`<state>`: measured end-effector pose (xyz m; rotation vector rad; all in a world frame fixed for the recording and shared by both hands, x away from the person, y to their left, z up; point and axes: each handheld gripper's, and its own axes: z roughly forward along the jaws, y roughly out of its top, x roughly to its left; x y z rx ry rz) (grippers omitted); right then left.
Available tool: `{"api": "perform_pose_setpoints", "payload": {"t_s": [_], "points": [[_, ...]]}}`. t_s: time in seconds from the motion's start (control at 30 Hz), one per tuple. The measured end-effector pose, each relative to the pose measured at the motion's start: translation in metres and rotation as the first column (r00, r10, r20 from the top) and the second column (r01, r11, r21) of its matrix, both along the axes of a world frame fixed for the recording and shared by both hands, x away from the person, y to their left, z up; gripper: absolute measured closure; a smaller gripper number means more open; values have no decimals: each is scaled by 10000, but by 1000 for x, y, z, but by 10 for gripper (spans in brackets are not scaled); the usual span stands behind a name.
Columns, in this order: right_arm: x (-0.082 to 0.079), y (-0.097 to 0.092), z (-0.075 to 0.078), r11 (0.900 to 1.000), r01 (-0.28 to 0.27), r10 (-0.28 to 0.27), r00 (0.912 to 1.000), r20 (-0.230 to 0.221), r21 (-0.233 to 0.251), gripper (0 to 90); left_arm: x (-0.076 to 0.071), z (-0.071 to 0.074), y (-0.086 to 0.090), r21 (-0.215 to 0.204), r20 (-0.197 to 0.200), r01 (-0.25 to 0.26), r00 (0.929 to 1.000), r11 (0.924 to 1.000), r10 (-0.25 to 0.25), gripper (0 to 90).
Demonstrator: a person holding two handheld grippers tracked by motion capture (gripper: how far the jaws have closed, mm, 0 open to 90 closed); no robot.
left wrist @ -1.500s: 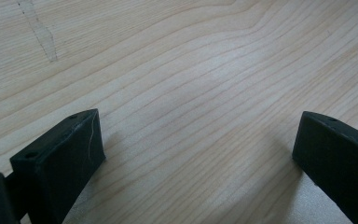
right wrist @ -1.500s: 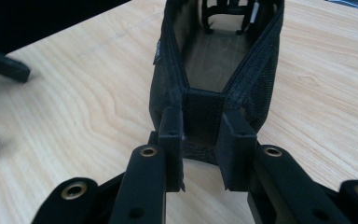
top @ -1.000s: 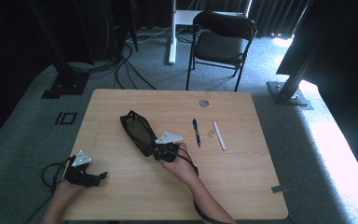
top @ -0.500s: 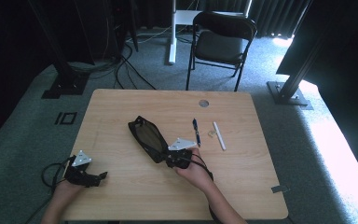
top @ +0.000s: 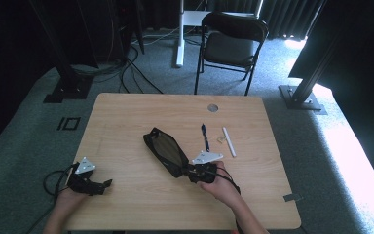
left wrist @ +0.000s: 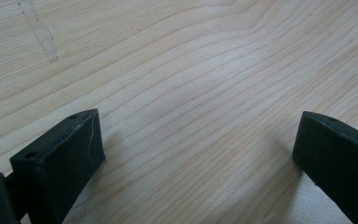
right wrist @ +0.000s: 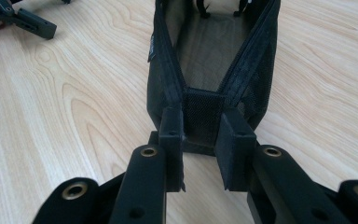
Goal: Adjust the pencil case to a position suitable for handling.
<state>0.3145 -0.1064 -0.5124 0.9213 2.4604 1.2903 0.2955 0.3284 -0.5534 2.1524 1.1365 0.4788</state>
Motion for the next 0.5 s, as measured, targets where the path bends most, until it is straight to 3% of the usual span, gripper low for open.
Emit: {"api": "perform_pose_setpoints", "payload": {"t_s": [0.5], "points": [[-21, -35, 0, 9998, -153, 150, 9997, -170, -141, 737, 0, 0, 0, -6, -2, -53, 10000, 10000, 53, 21]]}}
